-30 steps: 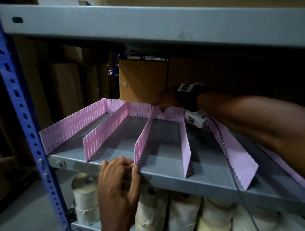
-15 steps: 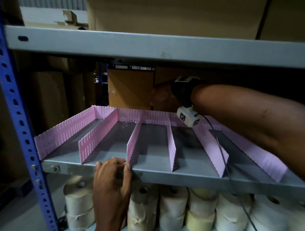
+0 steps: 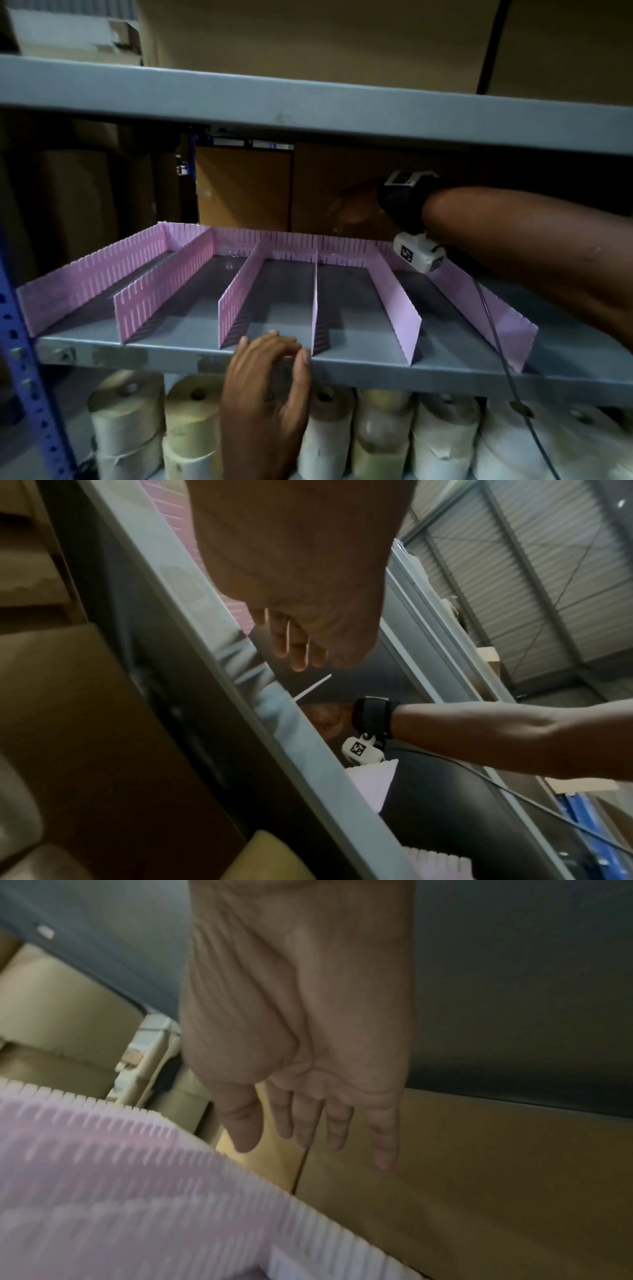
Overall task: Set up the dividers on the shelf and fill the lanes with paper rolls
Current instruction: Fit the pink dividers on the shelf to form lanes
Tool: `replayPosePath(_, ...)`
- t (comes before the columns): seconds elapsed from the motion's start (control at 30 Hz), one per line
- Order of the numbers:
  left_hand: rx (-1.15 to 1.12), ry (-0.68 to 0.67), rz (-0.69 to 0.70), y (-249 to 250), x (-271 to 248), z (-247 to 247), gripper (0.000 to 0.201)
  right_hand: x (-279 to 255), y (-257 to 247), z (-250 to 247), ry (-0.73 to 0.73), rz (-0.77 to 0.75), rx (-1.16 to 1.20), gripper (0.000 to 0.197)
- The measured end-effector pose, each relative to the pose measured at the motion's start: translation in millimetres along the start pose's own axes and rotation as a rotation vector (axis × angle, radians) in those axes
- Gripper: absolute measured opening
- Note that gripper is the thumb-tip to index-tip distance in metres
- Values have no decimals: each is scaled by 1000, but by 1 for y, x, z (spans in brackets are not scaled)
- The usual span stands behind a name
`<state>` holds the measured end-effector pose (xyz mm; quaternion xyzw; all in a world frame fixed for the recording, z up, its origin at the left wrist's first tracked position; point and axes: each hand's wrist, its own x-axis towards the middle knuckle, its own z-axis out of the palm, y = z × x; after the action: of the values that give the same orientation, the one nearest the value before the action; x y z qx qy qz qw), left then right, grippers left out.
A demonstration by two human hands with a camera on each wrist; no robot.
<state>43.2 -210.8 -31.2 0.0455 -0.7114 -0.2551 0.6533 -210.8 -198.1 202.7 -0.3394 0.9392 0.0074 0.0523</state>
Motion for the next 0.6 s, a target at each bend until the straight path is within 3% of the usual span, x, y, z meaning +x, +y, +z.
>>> replayPosePath(0.17, 48, -9, -119, -10, -8, 20, 21, 15, 14, 13, -36, -105, -186, 62)
replayPosePath(0.4, 98, -4, -90, -21, -17, 26, 11, 39, 24, 26, -22, -256, -182, 50)
replayPosePath(0.6, 185, -3, -117, -10, -18, 29, 16, 50, 21, 45, -1, -327, -254, 56)
